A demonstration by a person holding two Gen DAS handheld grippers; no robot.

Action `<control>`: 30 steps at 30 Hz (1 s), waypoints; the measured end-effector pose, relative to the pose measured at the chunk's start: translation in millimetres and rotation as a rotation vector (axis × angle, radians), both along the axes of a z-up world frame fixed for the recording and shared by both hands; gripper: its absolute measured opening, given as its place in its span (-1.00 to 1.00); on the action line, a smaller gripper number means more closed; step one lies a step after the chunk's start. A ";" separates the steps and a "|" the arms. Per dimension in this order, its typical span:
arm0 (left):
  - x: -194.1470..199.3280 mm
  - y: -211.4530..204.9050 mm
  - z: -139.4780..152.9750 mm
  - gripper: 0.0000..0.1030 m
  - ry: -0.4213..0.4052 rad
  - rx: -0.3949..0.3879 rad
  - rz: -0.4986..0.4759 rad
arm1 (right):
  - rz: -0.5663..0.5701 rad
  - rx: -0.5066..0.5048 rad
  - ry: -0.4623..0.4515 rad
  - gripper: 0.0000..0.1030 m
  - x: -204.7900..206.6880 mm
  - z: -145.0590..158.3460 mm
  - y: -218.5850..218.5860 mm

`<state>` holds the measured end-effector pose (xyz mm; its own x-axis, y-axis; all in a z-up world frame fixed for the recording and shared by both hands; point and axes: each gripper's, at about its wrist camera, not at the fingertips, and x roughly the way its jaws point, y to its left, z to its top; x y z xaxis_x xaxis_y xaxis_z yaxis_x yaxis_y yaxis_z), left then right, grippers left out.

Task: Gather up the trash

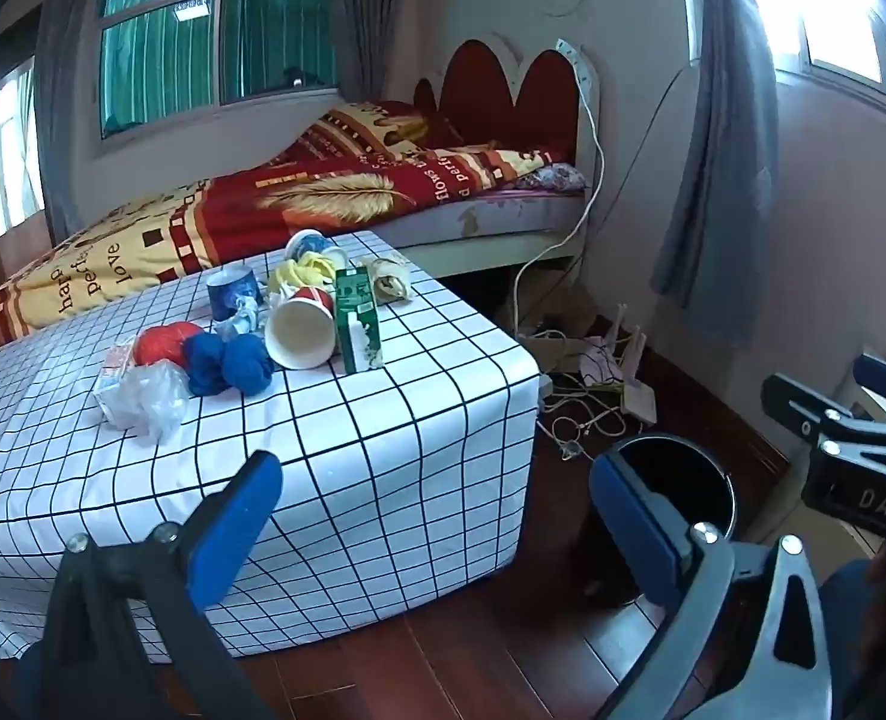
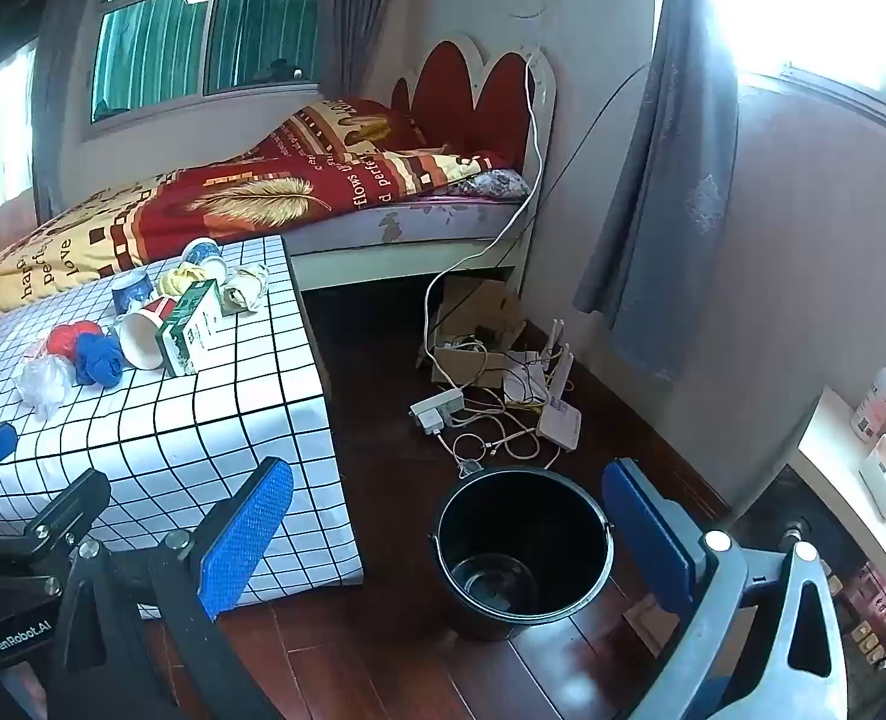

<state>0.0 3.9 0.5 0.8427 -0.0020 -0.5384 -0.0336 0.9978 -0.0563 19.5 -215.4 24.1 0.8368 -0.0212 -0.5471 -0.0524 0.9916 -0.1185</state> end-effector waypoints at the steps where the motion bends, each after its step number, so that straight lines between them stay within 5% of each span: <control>1: 0.0 -3.1 0.4 1.00 0.005 0.045 0.012 | 0.000 0.001 0.001 1.00 0.0 0.0 0.1; 30: 0.0 -4.3 3.7 1.00 0.009 0.052 0.015 | 0.002 0.013 0.008 1.00 0.0 -0.9 1.9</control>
<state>0.0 -0.3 4.2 0.8377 0.0393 -0.5447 -0.0491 0.9988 -0.0035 19.4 -213.5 23.2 0.8326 -0.0124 -0.5538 -0.0555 0.9928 -0.1057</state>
